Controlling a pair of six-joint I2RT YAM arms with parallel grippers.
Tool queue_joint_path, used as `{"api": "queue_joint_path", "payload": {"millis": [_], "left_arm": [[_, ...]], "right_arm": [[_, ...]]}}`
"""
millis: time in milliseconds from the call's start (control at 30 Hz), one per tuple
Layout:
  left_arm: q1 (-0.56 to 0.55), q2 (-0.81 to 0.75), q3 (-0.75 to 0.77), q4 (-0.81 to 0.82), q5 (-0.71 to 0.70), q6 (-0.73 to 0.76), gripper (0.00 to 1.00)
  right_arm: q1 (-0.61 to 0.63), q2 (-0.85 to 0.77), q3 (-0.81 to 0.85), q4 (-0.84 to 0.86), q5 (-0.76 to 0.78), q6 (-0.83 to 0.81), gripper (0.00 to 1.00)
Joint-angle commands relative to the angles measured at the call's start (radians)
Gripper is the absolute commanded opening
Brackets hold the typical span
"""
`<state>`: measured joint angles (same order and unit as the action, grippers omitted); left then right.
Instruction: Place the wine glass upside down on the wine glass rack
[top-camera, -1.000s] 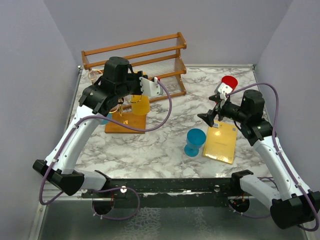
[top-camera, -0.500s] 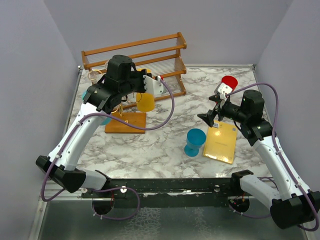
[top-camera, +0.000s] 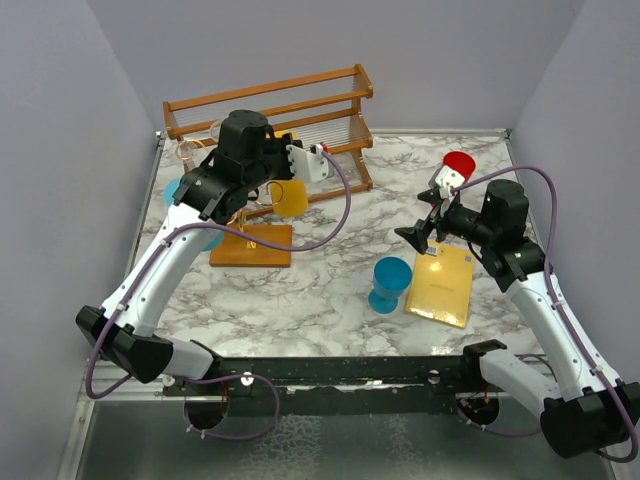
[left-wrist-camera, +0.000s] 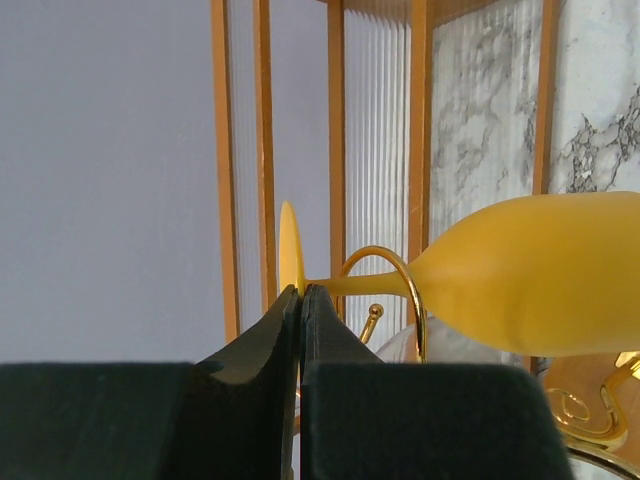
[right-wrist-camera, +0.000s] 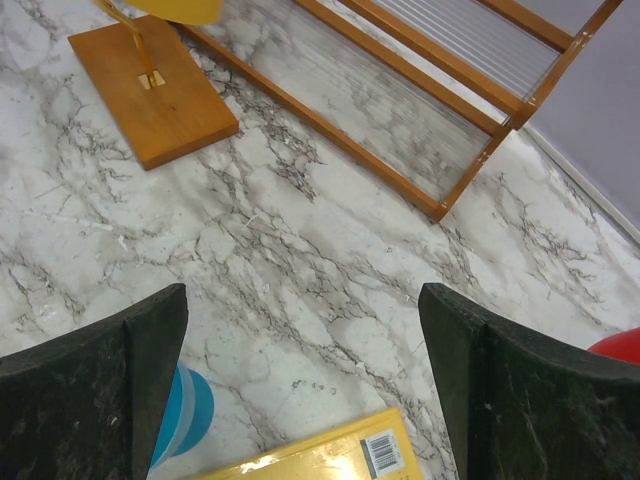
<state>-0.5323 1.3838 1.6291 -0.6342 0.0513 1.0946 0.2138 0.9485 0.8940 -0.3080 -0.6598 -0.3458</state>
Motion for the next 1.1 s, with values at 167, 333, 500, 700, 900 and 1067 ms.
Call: {"api": "queue_joint_path", "payload": {"millis": [167, 333, 500, 700, 900, 1067], "left_arm": [[-0.007, -0.003, -0.023, 0.037, -0.134, -0.034, 0.0], [-0.006, -0.006, -0.031, 0.015, -0.13, -0.035, 0.01], [-0.007, -0.008, -0.044, 0.0, -0.122, -0.038, 0.06], [-0.007, -0.005, -0.041, -0.025, -0.11, -0.049, 0.1], [-0.006, 0.0, -0.044, -0.055, -0.121, -0.047, 0.15], [-0.007, -0.001, -0.046, -0.062, -0.129, -0.044, 0.17]], "right_arm": [[-0.008, -0.004, -0.004, 0.034, -0.02, -0.007, 0.98], [-0.01, -0.004, -0.006, 0.035, -0.017, -0.008, 0.98], [-0.013, -0.001, -0.003, 0.036, -0.014, -0.004, 0.98], [-0.016, 0.002, 0.0, 0.036, -0.011, -0.002, 0.98], [-0.016, 0.005, -0.002, 0.038, -0.008, -0.003, 0.98], [-0.016, 0.006, -0.004, 0.038, -0.006, -0.004, 0.98]]}}
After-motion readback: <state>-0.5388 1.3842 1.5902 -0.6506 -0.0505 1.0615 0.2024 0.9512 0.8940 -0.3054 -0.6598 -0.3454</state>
